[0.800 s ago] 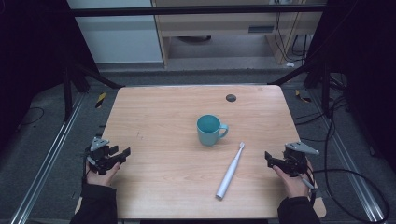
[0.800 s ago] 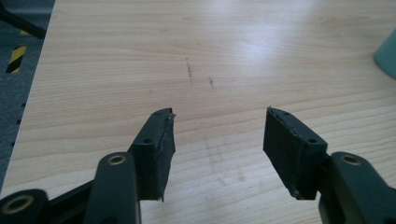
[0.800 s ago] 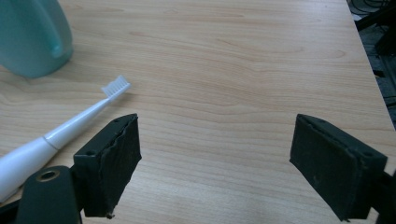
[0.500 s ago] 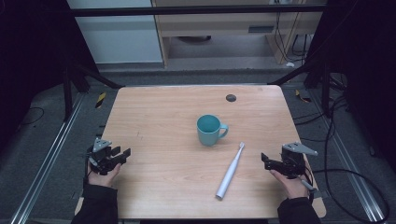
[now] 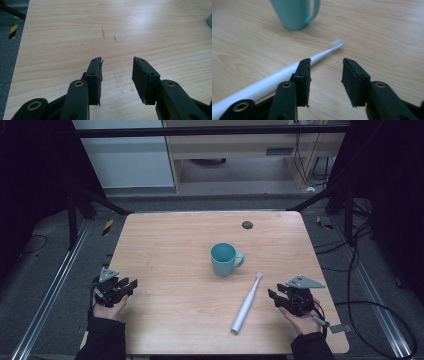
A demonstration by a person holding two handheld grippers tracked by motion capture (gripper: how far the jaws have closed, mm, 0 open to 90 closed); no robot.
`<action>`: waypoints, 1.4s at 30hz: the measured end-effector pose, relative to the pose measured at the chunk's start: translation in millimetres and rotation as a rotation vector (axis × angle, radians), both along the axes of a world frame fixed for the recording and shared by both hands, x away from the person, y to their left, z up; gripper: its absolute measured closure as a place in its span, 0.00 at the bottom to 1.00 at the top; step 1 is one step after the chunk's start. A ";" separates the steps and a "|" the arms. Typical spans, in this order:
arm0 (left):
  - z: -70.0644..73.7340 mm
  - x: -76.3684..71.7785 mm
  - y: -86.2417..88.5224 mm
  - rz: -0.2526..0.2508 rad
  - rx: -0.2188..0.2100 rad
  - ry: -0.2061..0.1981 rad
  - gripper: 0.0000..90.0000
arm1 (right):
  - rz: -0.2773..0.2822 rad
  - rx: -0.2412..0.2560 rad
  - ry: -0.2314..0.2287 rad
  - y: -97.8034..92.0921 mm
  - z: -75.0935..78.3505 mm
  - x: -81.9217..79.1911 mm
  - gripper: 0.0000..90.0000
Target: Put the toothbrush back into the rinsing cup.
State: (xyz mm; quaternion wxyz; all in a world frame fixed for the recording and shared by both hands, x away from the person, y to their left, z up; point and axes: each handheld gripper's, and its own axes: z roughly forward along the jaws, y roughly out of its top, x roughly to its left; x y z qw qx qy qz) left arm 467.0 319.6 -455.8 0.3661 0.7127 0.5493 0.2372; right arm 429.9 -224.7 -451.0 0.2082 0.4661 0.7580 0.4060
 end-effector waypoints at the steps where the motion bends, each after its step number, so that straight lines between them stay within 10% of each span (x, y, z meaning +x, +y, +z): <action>1: 0.7 -0.5 -0.6 -0.004 -0.001 -0.001 0.67 | 0.011 0.005 0.005 2.0 0.1 -0.7 0.71; 14: 1.9 -1.1 -1.8 -0.014 0.008 0.000 0.72 | 0.158 0.045 0.053 32.8 -1.5 -7.9 0.99; 42: 1.6 -0.5 -3.2 -0.025 0.009 0.000 0.72 | 0.360 -0.003 0.149 95.4 -25.1 -17.7 1.00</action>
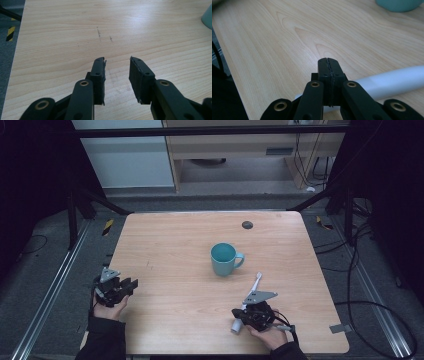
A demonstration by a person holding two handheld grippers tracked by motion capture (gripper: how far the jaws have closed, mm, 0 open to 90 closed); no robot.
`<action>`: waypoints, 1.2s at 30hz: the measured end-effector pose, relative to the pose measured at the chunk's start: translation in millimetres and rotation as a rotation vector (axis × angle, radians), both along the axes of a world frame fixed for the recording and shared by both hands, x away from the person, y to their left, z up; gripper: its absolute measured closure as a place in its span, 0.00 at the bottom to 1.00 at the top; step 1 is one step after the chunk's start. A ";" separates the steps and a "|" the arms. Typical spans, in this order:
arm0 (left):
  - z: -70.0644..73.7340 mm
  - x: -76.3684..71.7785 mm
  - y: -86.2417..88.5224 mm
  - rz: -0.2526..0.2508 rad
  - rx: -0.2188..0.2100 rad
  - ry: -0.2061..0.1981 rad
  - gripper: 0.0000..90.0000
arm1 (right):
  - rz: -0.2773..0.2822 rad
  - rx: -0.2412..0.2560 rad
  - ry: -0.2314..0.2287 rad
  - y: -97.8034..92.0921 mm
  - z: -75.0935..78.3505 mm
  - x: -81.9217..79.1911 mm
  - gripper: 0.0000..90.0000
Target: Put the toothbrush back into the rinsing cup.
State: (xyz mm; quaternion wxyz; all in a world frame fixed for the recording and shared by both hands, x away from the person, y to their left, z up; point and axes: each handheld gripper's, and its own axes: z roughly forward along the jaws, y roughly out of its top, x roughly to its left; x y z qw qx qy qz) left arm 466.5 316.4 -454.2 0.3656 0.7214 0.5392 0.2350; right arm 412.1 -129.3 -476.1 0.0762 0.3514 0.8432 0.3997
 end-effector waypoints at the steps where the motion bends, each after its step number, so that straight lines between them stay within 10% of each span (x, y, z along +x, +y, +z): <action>1: -0.2 -0.1 0.0 -0.001 0.003 0.002 0.72 | 0.005 -0.004 0.001 1.2 -0.8 -0.3 1.00; 36: -0.9 -0.2 -0.1 0.001 0.003 0.001 0.72 | -0.011 -0.045 0.032 -12.4 -5.8 -1.6 1.00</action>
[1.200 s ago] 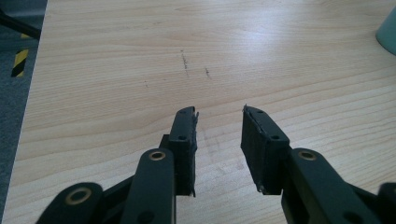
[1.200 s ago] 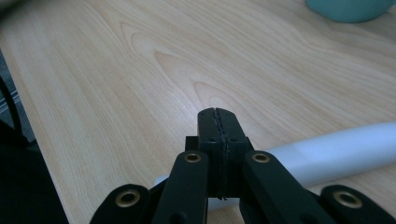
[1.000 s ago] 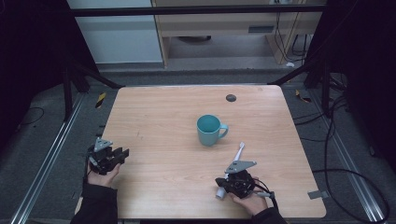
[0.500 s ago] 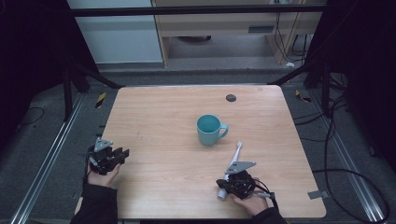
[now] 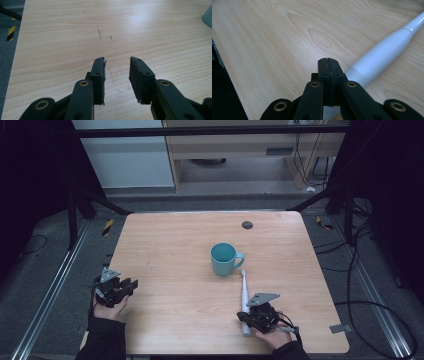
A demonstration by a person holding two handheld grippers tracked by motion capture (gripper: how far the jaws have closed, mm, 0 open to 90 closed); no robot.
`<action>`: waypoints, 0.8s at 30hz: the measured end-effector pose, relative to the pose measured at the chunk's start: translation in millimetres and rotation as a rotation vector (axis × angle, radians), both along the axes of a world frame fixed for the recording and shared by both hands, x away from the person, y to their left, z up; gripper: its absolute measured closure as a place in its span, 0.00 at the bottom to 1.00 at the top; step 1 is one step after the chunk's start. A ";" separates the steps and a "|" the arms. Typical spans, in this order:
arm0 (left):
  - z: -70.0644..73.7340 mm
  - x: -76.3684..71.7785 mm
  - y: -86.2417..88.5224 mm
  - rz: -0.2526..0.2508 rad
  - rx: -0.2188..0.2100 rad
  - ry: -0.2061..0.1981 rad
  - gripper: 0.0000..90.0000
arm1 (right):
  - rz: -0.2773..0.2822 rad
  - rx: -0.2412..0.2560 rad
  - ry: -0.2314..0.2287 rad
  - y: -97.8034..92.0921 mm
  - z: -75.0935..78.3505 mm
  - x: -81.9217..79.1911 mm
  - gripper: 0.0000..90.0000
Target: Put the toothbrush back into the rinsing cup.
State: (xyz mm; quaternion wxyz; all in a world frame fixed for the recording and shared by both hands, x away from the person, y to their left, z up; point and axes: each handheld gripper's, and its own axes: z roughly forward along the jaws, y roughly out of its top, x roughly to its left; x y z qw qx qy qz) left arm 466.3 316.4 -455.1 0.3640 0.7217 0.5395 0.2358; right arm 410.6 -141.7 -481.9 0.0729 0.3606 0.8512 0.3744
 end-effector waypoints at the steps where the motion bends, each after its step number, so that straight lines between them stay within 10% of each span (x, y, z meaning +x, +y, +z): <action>1: -0.2 0.0 -0.1 0.000 0.000 0.000 0.72 | -0.001 0.000 0.003 0.0 -0.2 0.1 1.00; 24: 0.4 0.0 1.3 0.001 -0.004 0.000 0.72 | -0.035 0.017 -0.015 -4.1 5.5 -0.4 0.97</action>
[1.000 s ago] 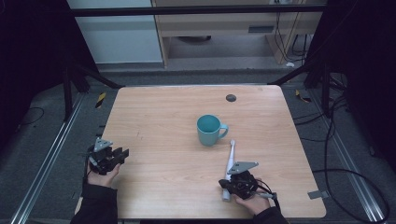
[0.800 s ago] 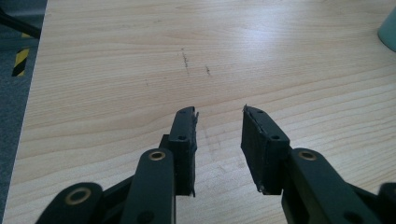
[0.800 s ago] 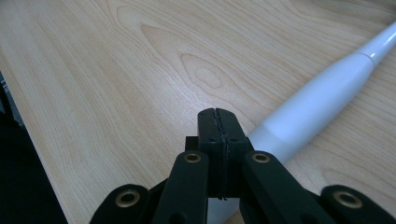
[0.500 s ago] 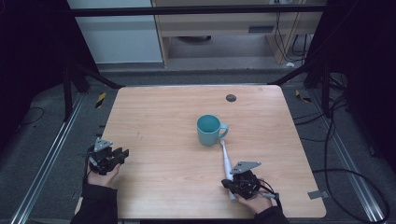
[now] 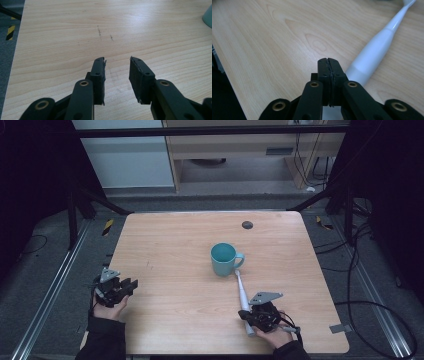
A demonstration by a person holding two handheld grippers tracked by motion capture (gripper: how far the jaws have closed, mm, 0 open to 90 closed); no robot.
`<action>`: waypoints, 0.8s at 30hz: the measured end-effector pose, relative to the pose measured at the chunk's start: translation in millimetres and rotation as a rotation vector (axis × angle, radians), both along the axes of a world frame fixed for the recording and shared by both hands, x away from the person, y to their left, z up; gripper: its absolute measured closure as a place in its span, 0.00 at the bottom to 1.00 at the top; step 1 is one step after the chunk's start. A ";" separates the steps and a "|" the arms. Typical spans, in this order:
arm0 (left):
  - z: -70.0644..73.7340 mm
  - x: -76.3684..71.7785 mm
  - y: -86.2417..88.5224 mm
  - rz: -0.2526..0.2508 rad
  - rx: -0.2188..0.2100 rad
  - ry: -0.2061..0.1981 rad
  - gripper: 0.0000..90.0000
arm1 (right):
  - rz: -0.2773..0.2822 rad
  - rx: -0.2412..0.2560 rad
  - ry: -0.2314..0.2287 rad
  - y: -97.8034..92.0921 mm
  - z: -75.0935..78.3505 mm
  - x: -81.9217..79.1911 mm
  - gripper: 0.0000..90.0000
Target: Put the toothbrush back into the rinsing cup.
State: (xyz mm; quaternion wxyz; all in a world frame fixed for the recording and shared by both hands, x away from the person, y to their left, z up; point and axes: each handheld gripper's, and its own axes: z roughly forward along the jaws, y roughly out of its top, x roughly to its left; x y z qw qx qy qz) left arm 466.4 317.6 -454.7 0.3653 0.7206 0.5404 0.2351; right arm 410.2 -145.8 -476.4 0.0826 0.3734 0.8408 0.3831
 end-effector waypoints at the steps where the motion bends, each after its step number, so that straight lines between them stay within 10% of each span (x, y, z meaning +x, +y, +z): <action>1: 0.1 0.0 0.0 0.000 0.000 0.000 0.72 | -0.029 0.004 -0.023 -0.9 2.6 1.0 0.95; 11: -0.5 0.4 -0.5 -0.001 0.001 0.004 0.72 | -0.184 -0.053 -0.058 -4.2 1.5 9.2 0.56; 24: -1.2 0.9 -1.0 -0.003 0.003 0.006 0.72 | -0.207 -0.115 -0.013 5.5 -9.4 15.7 0.52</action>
